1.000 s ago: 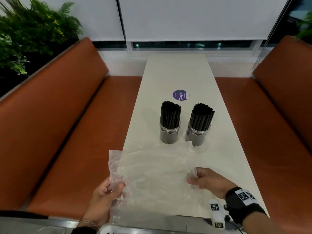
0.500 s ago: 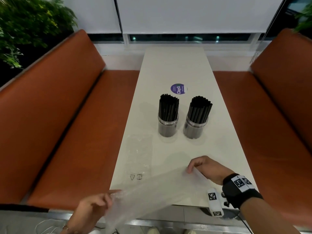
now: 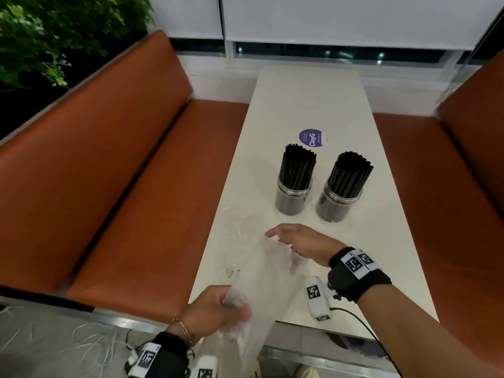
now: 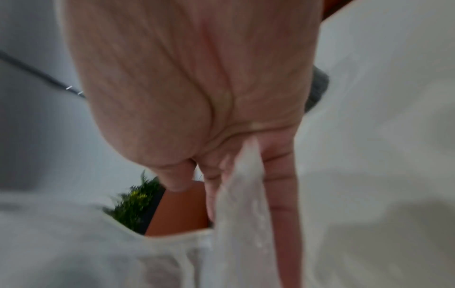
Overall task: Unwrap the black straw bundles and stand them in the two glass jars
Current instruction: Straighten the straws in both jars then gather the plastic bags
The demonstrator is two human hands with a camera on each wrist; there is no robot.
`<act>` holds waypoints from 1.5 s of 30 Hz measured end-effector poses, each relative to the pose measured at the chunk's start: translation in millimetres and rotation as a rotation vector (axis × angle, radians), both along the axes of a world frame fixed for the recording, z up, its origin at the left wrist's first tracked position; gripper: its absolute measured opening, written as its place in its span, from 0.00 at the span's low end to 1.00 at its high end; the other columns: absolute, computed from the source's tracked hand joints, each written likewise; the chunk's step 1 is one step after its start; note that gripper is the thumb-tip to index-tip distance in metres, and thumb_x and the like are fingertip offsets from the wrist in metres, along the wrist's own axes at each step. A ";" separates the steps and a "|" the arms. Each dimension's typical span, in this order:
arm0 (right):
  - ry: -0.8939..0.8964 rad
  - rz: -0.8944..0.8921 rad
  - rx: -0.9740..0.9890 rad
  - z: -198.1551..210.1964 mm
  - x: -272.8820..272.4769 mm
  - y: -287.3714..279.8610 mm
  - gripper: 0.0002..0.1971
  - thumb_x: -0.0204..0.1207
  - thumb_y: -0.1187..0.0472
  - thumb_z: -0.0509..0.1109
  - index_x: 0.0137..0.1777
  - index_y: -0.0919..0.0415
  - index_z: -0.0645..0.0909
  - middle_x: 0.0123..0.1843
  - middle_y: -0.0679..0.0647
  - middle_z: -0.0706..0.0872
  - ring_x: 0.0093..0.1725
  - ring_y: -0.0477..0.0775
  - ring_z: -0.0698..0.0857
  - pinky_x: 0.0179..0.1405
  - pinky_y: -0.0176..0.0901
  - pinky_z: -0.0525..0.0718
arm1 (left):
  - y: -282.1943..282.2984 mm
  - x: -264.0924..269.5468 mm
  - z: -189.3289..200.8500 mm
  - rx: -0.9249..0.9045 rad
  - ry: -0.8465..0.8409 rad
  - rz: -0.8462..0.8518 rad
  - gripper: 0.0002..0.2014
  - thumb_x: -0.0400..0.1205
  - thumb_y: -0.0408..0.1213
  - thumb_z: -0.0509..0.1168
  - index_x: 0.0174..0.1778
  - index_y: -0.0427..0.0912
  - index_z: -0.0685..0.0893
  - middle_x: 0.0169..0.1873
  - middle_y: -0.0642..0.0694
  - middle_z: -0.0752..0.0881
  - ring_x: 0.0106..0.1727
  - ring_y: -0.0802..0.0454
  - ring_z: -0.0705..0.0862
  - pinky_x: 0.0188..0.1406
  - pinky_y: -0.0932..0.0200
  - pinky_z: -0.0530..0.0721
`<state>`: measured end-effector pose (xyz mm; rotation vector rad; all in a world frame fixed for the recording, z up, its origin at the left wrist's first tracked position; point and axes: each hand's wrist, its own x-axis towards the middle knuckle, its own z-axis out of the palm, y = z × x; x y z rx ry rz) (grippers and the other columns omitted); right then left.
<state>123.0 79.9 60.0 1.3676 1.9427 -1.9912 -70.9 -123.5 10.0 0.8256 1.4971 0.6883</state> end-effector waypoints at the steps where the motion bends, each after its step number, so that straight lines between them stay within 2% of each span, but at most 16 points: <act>1: 0.001 -0.062 -0.078 2.8 -2.3 1.3 0.27 0.89 0.36 0.58 0.74 0.52 0.84 0.68 0.59 0.84 0.59 0.71 0.89 0.48 0.53 0.90 | 0.5 -5.3 -3.8 0.014 0.013 0.058 0.06 0.78 0.33 0.81 0.38 0.40 0.91 0.27 0.47 0.89 0.23 0.55 0.82 0.23 0.63 0.80; 3: 0.049 -0.133 -0.178 4.1 -5.8 1.9 0.40 0.80 0.23 0.57 0.80 0.53 0.77 0.64 0.56 0.83 0.55 0.62 0.90 0.50 0.56 0.93 | 2.3 -13.9 -7.6 0.029 -0.004 0.157 0.11 0.79 0.30 0.79 0.32 0.46 0.90 0.25 0.49 0.85 0.23 0.56 0.77 0.22 0.63 0.76; 6: 0.147 -0.216 -0.182 -7.9 -16.3 -4.4 0.53 0.63 0.20 0.74 0.82 0.53 0.71 0.70 0.55 0.83 0.51 0.58 0.89 0.62 0.58 0.93 | 11.5 -21.2 -11.3 0.065 -0.020 0.245 0.12 0.83 0.28 0.74 0.35 0.45 0.90 0.25 0.51 0.82 0.24 0.57 0.74 0.24 0.63 0.75; 9: 0.159 -0.372 -0.099 -31.9 -38.8 -9.8 0.52 0.63 0.41 0.89 0.83 0.54 0.67 0.68 0.56 0.87 0.55 0.55 0.92 0.53 0.48 0.92 | 26.8 -24.1 -19.4 0.102 -0.038 0.339 0.02 0.83 0.27 0.74 0.50 0.35 0.92 0.28 0.47 0.83 0.23 0.56 0.75 0.22 0.63 0.75; 12: 0.164 -0.520 -0.025 -55.3 -64.0 -1.2 0.43 0.69 0.58 0.89 0.80 0.56 0.70 0.64 0.58 0.89 0.60 0.58 0.93 0.55 0.51 0.91 | 42.2 -23.0 -29.2 0.088 0.003 0.453 0.03 0.83 0.29 0.75 0.51 0.37 0.92 0.33 0.46 0.88 0.26 0.56 0.83 0.22 0.61 0.82; 16: 0.043 -0.542 0.165 -71.6 -92.5 16.9 0.33 0.77 0.61 0.81 0.80 0.55 0.73 0.63 0.54 0.85 0.61 0.55 0.87 0.68 0.49 0.87 | 52.5 -20.3 -48.1 0.027 0.386 0.537 0.13 0.76 0.45 0.81 0.48 0.40 0.89 0.41 0.50 0.90 0.39 0.49 0.88 0.36 0.50 0.93; 19: -0.076 -0.457 0.285 -82.8 -104.2 23.7 0.30 0.79 0.58 0.80 0.79 0.56 0.75 0.67 0.57 0.87 0.63 0.56 0.87 0.69 0.48 0.85 | 51.1 -17.5 -58.4 -0.054 0.733 0.325 0.26 0.71 0.58 0.81 0.61 0.53 0.84 0.58 0.54 0.83 0.55 0.51 0.87 0.50 0.53 0.88; 24: -0.233 -0.331 0.438 -98.2 -103.0 17.8 0.42 0.70 0.42 0.85 0.80 0.55 0.71 0.73 0.56 0.86 0.70 0.58 0.86 0.73 0.54 0.83 | 57.2 -17.0 -71.0 -0.013 0.865 0.288 0.35 0.73 0.57 0.79 0.75 0.55 0.78 0.71 0.47 0.73 0.70 0.46 0.79 0.56 0.53 0.87; 27: -0.252 -0.258 0.524 -101.1 -98.6 6.7 0.55 0.62 0.43 0.90 0.84 0.56 0.65 0.78 0.56 0.77 0.76 0.58 0.80 0.76 0.51 0.81 | 63.6 -22.4 -75.7 -0.044 0.800 0.285 0.39 0.73 0.55 0.79 0.78 0.57 0.69 0.67 0.48 0.79 0.63 0.45 0.85 0.50 0.51 0.87; 31: -0.215 -0.273 0.423 -102.7 -91.7 -8.2 0.56 0.68 0.52 0.89 0.89 0.59 0.57 0.85 0.59 0.70 0.84 0.58 0.74 0.79 0.48 0.75 | 75.0 -30.6 -80.4 -0.141 0.666 0.354 0.37 0.72 0.55 0.77 0.74 0.53 0.70 0.47 0.49 0.91 0.56 0.44 0.88 0.54 0.45 0.90; 34: -0.209 -0.285 0.434 -101.1 -86.3 -19.6 0.52 0.76 0.46 0.82 0.90 0.61 0.54 0.88 0.59 0.67 0.85 0.59 0.72 0.81 0.48 0.73 | 82.9 -32.7 -67.2 -0.114 0.572 0.282 0.14 0.80 0.56 0.73 0.49 0.50 0.83 0.37 0.55 0.85 0.45 0.48 0.85 0.45 0.54 0.82; 35: -0.217 -0.277 0.445 -100.9 -85.2 -23.7 0.50 0.79 0.43 0.79 0.91 0.62 0.53 0.89 0.59 0.65 0.86 0.60 0.72 0.82 0.48 0.72 | 84.4 -31.5 -60.9 -0.092 0.537 0.240 0.17 0.81 0.57 0.72 0.37 0.49 0.78 0.31 0.55 0.79 0.37 0.49 0.79 0.37 0.55 0.76; 37: -0.195 -0.308 0.449 -100.5 -85.1 -30.1 0.47 0.83 0.42 0.73 0.91 0.63 0.53 0.90 0.60 0.65 0.87 0.61 0.70 0.83 0.47 0.70 | 87.3 -30.5 -56.2 -0.049 0.488 0.205 0.26 0.80 0.57 0.73 0.30 0.47 0.67 0.26 0.54 0.70 0.30 0.50 0.68 0.31 0.54 0.67; 39: -0.138 -0.401 0.401 -97.3 -84.0 -33.6 0.47 0.81 0.41 0.75 0.91 0.61 0.56 0.88 0.59 0.69 0.86 0.59 0.71 0.82 0.44 0.70 | 88.2 -29.7 -54.8 -0.039 0.370 0.218 0.23 0.76 0.50 0.76 0.32 0.46 0.68 0.27 0.51 0.73 0.30 0.51 0.70 0.32 0.52 0.72; 42: -0.048 -0.502 0.154 -84.9 -70.9 -31.4 0.51 0.71 0.42 0.85 0.88 0.55 0.61 0.77 0.54 0.80 0.76 0.56 0.82 0.79 0.47 0.78 | 81.5 -31.6 -47.7 0.040 0.059 0.304 0.05 0.81 0.36 0.75 0.46 0.47 0.86 0.32 0.49 0.86 0.30 0.53 0.81 0.30 0.54 0.80; 45: 0.072 -0.329 -0.149 -72.2 -41.4 -28.0 0.35 0.72 0.52 0.87 0.77 0.56 0.78 0.67 0.57 0.91 0.63 0.59 0.92 0.69 0.63 0.89 | 72.5 -33.1 -37.0 0.042 -0.273 0.399 0.15 0.84 0.23 0.71 0.63 0.43 0.88 0.50 0.39 0.96 0.44 0.43 0.94 0.36 0.51 0.93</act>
